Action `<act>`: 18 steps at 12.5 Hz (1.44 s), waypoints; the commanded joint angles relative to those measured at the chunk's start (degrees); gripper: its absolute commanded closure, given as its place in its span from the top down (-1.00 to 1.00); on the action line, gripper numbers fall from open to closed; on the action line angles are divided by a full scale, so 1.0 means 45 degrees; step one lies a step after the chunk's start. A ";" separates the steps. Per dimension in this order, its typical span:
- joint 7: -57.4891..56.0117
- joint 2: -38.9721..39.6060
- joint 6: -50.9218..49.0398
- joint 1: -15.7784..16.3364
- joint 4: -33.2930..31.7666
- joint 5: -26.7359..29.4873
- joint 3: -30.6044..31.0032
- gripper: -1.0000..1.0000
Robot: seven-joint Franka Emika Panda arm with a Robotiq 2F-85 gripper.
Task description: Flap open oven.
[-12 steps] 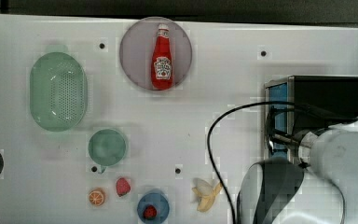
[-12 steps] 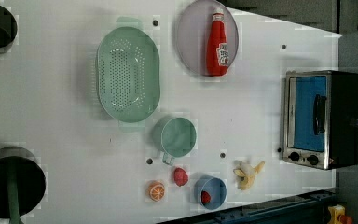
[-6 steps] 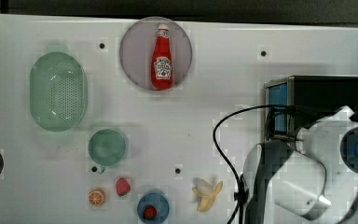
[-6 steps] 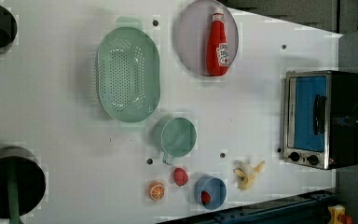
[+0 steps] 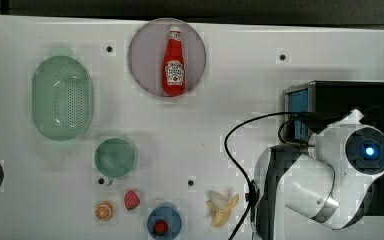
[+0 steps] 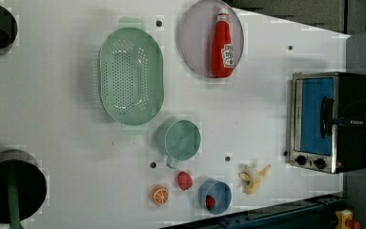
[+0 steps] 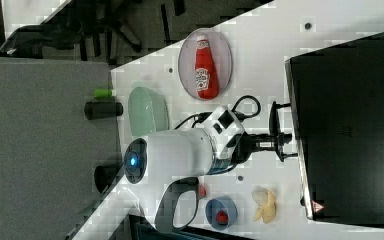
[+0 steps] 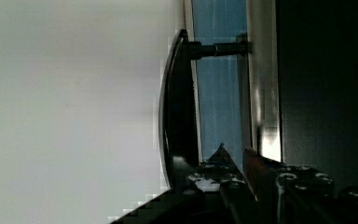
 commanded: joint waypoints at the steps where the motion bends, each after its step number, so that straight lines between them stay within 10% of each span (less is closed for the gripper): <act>1: -0.0529 0.0099 0.0177 0.0016 -0.0003 0.0161 0.0070 -0.65; 8: 0.0843 0.0451 0.0521 0.0343 -0.0325 -0.0652 0.0618 -0.65; 18: 0.7614 0.1265 0.0490 0.1569 -0.1193 -0.6112 0.2428 -0.65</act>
